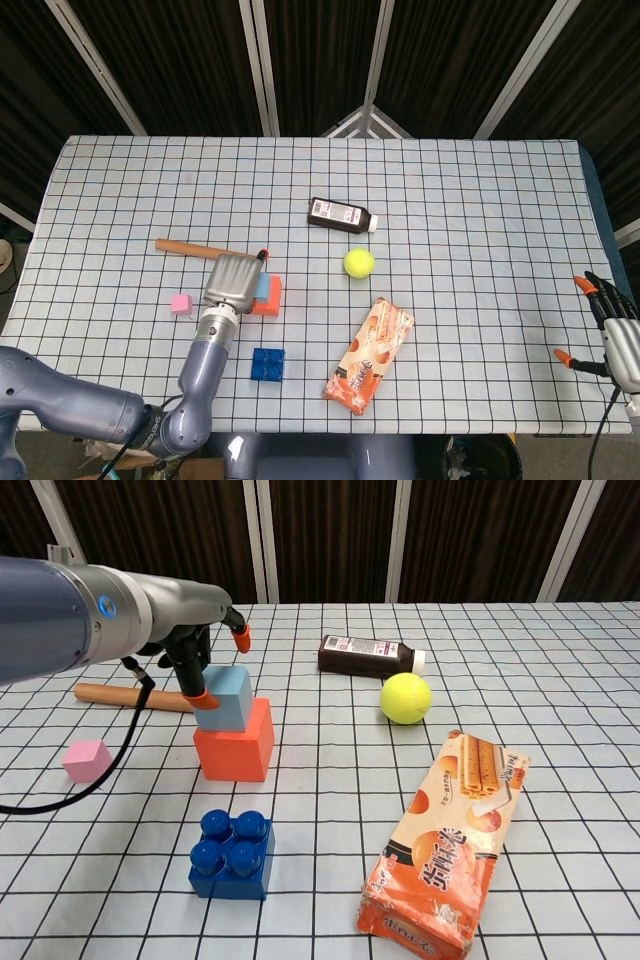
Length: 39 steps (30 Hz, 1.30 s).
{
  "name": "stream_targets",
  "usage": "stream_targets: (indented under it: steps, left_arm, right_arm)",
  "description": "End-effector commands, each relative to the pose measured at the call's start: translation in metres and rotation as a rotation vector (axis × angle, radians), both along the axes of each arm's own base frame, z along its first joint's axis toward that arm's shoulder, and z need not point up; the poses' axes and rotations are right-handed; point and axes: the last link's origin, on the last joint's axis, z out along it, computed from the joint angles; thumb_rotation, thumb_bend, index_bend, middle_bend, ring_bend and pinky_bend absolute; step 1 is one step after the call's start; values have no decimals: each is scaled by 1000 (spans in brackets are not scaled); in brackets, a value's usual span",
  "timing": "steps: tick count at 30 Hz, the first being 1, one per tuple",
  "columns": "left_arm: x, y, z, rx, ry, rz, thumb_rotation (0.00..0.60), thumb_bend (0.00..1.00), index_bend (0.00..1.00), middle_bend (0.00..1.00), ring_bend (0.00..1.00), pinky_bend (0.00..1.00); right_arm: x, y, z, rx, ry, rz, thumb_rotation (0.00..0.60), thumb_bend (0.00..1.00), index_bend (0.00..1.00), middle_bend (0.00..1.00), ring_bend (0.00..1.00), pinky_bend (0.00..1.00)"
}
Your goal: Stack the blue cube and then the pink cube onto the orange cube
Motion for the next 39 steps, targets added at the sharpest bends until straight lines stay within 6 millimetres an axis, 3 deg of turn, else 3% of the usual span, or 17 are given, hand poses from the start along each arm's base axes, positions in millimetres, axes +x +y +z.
stream_targets:
  steps: [1,6,11,15,19,25,39]
  left_arm:
    - [0,-1,1,0,4,-3,600,318,191,824,782,842]
    - [-6,-5,12,15,28,-5,600,318,193,824,782,842]
    - [-19,-15,36,51,41,3,600,318,204,823,782,842]
    - [-44,-22,69,121,23,46,600,317,223,824,782,842]
    - [-79,-30,83,132,38,118,600,317,227,823,782,842]
    - [-116,-33,79,114,0,204,600,314,236,825,786,850]
    - [-150,-26,37,97,9,248,600,314,308,828,792,854]
  right_arm:
    - [0,0,0,1,-1,-2,600,128,0,7,31,137]
    - [0,0,1,2,-1,-6,600,128,0,7,31,137]
    - [0,0,1,-2,-1,-5,600,129,0,7,31,137]
    - [1,1,1,-3,-3,-1,600,128,0,7,31,137]
    - [2,1,0,1,0,4,600,129,0,7,31,137]
    - [4,1,-3,8,9,1,600,128,0,7,31,137]
    - [2,-1,-4,18,10,-10,600,128,0,7,31,137]
